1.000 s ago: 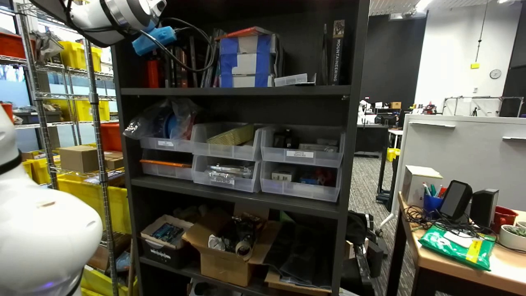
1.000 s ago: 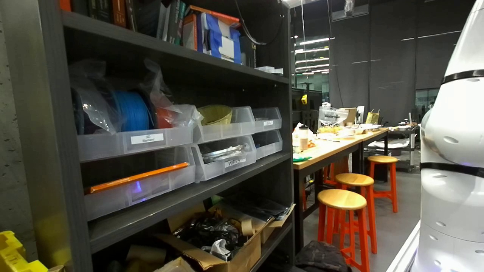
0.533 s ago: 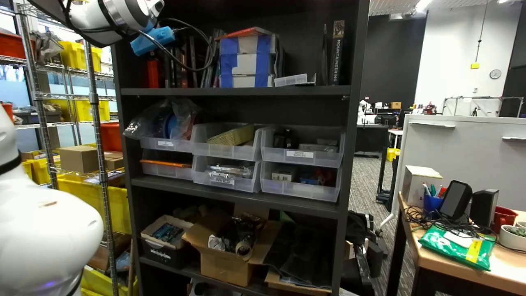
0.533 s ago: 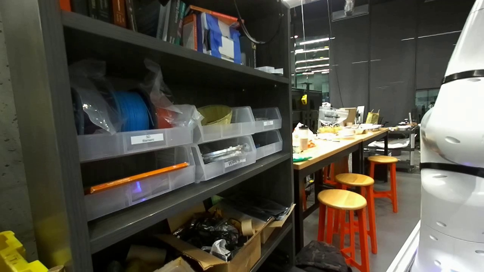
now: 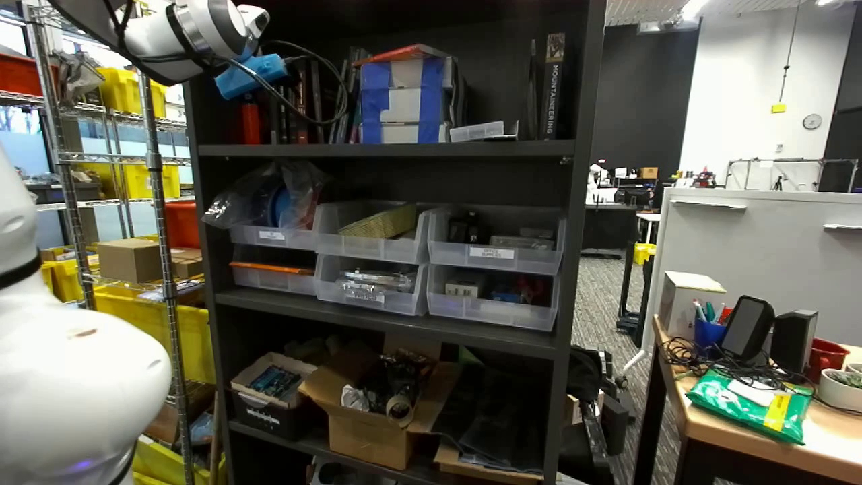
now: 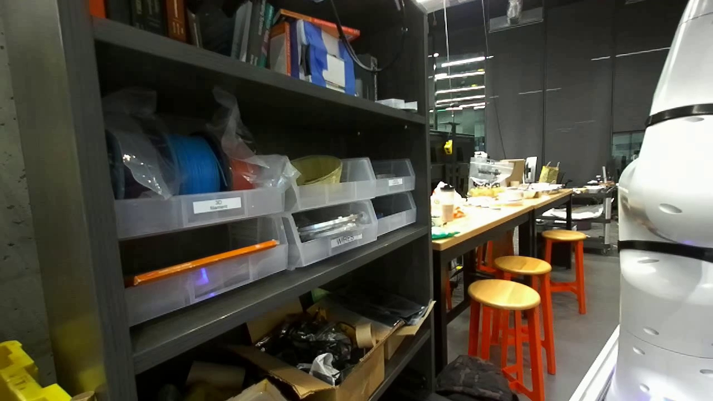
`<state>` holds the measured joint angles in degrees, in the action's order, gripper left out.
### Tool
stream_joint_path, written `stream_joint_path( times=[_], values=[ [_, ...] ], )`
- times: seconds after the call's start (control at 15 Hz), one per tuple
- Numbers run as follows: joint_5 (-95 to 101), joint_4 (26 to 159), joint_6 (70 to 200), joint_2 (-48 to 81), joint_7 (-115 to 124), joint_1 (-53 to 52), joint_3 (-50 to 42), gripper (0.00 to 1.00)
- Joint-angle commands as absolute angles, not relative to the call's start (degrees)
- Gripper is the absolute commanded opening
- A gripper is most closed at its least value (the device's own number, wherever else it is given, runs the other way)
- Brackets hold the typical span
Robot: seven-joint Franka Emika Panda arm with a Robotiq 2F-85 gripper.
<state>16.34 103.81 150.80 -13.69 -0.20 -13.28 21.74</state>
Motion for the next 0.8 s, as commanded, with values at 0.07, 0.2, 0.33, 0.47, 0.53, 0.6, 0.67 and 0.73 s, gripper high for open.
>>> stream_joint_path(
  times=[0.07,0.2,0.33,0.47,0.53,0.6,0.67,0.73],
  values=[
    [17.8,100.3,152.5,-10.0,-1.3,-12.3,20.4,1.0],
    [18.2,99.7,153.8,-8.6,-1.1,-11.9,19.9,1.0],
    [18.5,99.1,155.1,-6.8,-1.2,-11.7,19.4,1.0],
    [19.5,98.2,156.5,-4.8,-1.0,-11.8,19.0,1.0],
    [20.0,97.6,157.3,-3.7,-0.8,-11.8,18.8,1.0],
    [20.4,97.1,157.8,-2.8,-0.8,-12.0,18.6,1.0],
    [20.7,96.5,158.3,-2.0,-0.8,-12.2,18.4,0.75],
    [20.9,96.1,158.6,-1.4,-0.7,-12.4,18.3,0.73]
  ],
)
